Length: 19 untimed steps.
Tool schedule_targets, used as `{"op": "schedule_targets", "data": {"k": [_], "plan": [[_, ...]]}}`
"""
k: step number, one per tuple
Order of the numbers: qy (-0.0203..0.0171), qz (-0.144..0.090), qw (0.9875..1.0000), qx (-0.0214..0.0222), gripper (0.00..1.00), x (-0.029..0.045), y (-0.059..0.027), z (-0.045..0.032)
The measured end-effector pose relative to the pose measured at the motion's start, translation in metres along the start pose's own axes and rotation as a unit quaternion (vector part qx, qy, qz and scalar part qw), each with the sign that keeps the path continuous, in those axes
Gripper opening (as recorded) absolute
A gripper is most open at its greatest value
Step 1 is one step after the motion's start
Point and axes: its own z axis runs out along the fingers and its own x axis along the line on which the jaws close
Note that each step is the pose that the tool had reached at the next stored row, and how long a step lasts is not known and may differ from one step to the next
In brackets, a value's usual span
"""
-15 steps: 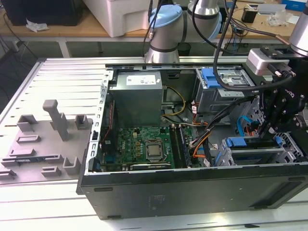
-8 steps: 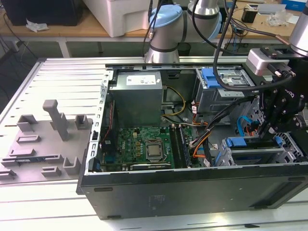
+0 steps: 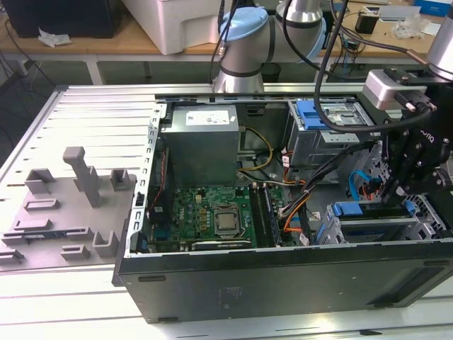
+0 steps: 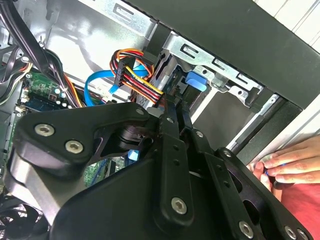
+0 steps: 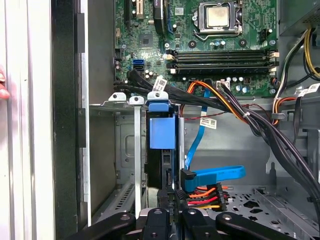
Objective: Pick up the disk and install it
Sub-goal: 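Insert the first disk wire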
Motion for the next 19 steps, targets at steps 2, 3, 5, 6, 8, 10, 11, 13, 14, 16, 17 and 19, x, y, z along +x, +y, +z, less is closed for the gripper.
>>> {"op": "schedule_targets", "data": {"k": [2, 3, 5, 6, 8, 10, 11, 13, 14, 16, 17, 19], "plan": [[0.0, 0.0, 1.0, 0.0, 0.17, -0.0003, 0.0, 0.0002], [0.0, 0.0, 1.0, 0.0, 0.17, -0.0004, 0.0, 0.0003], [-0.0007, 0.0, 1.0, 0.0, 0.17, -0.0005, 0.0, 0.0004], [-0.0014, 0.0, 1.0, -0.0001, 0.17, -0.0006, 0.0, 0.0004], [-0.0025, 0.0, 1.0, 0.0, 0.17, -0.0006, 0.0, 0.0004], [-0.0032, 0.0, 1.0, 0.0, 0.17, -0.0006, 0.0, 0.0005], [-0.0032, 0.0, 1.0, 0.0, 0.17, -0.0006, 0.0, 0.0005], [-0.0032, 0.0, 1.0, 0.0, 0.17, -0.0006, 0.0, 0.0006], [-0.0033, 0.0, 1.0, 0.0, 0.17, -0.0006, 0.0, 0.0007], [-0.0032, 0.0, 1.0, -0.0001, 0.17, -0.0002, 0.0, 0.0007], [-0.0032, 0.0, 1.0, -0.0001, 0.17, 0.0, 0.0, 0.0007], [-0.0033, 0.0, 1.0, -0.0001, 0.17, 0.0005, 0.0, 0.0007]]}}
